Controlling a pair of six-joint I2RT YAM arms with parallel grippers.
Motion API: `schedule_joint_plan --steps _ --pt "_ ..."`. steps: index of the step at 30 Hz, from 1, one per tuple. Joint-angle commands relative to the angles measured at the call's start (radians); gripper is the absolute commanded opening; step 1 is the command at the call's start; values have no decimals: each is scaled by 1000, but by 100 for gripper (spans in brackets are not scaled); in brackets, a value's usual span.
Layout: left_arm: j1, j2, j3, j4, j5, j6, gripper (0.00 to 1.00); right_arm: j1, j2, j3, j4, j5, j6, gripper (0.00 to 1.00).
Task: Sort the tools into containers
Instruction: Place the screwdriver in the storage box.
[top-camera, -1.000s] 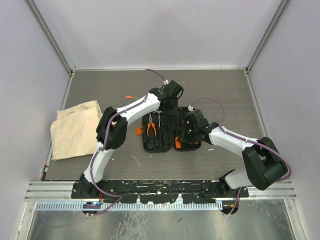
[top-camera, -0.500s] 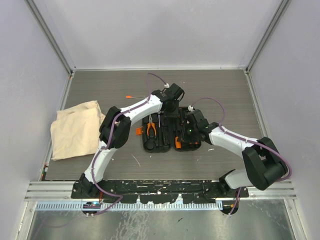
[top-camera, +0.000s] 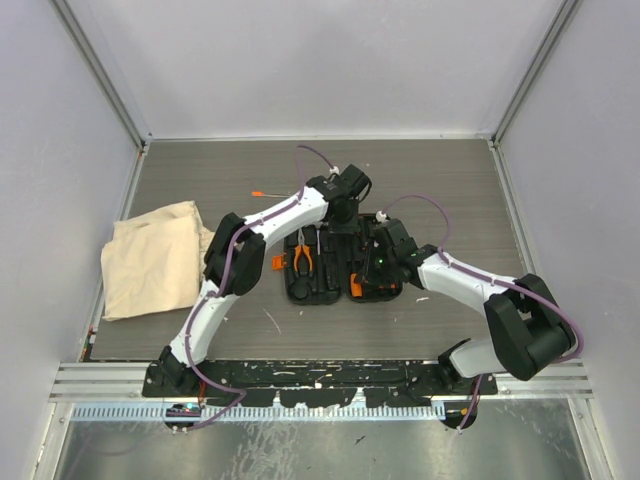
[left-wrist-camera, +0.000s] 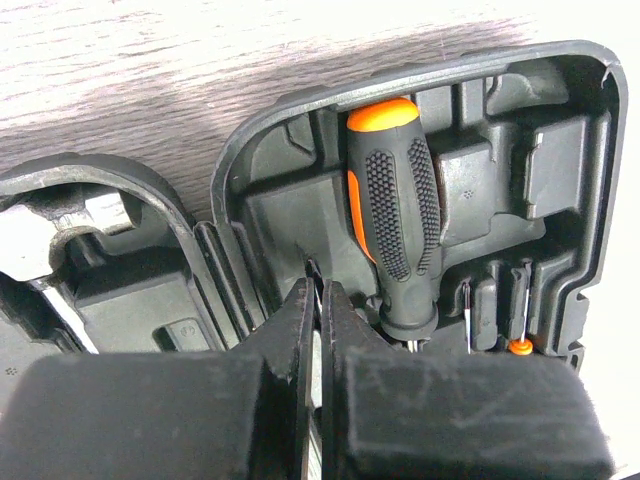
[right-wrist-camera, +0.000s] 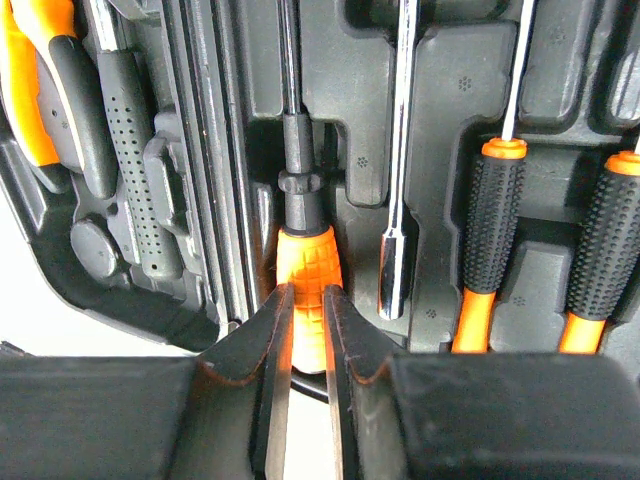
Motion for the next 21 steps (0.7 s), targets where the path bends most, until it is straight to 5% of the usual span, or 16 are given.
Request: schedule_joint_plan --steps 1,21 --pt "-3 103 -7 -106 -63 11 0 10 85 -61 -125 94 -43 22" --pt "-24 197 -32 -143 -112 -11 0 37 95 -49 -145 116 -24 22"
